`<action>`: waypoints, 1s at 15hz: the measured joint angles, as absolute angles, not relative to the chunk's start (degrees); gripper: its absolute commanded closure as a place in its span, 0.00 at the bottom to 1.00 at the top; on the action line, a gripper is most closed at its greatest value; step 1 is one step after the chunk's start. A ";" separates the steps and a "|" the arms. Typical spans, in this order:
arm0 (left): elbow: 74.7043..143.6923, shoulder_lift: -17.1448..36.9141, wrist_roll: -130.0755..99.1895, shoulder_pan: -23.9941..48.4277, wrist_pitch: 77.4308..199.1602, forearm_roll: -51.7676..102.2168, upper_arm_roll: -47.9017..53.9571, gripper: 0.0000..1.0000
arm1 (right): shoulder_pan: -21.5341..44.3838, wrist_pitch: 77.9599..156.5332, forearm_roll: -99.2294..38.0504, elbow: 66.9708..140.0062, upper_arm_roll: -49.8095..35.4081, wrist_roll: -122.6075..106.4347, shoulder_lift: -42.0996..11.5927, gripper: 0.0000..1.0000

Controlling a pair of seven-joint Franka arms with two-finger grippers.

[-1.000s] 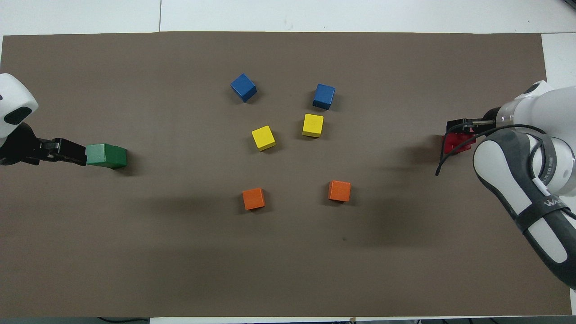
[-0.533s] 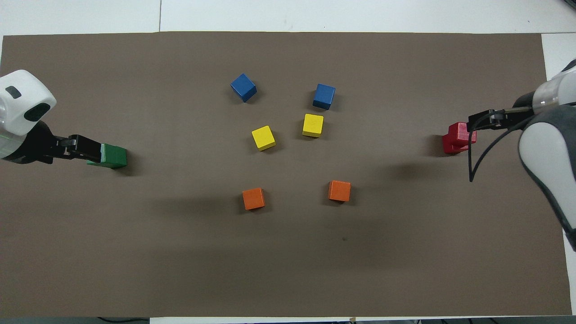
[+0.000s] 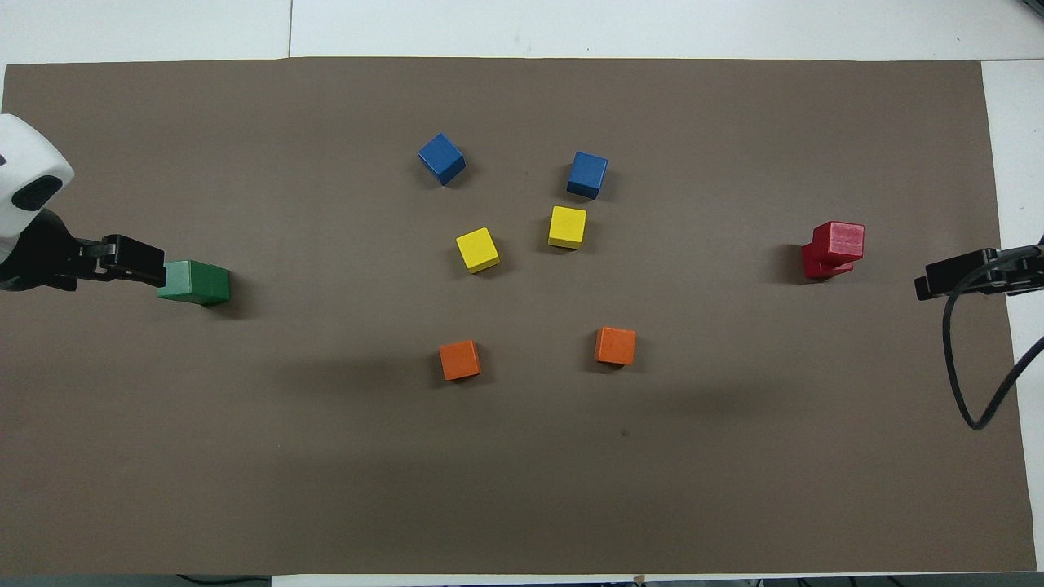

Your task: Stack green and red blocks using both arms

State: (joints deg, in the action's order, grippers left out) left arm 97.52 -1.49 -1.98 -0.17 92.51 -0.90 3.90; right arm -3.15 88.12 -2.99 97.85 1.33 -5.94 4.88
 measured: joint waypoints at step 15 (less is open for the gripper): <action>96.65 -1.29 -2.06 -0.32 92.33 -0.90 3.97 0.00 | 1.08 86.75 -0.01 97.65 4.66 -5.94 3.49 0.00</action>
State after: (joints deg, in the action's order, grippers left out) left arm 96.65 -1.29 -2.06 -0.32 92.33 -0.90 3.97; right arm 1.08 86.75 -0.01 97.65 4.66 -5.94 3.49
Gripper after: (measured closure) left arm 0.000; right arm 0.000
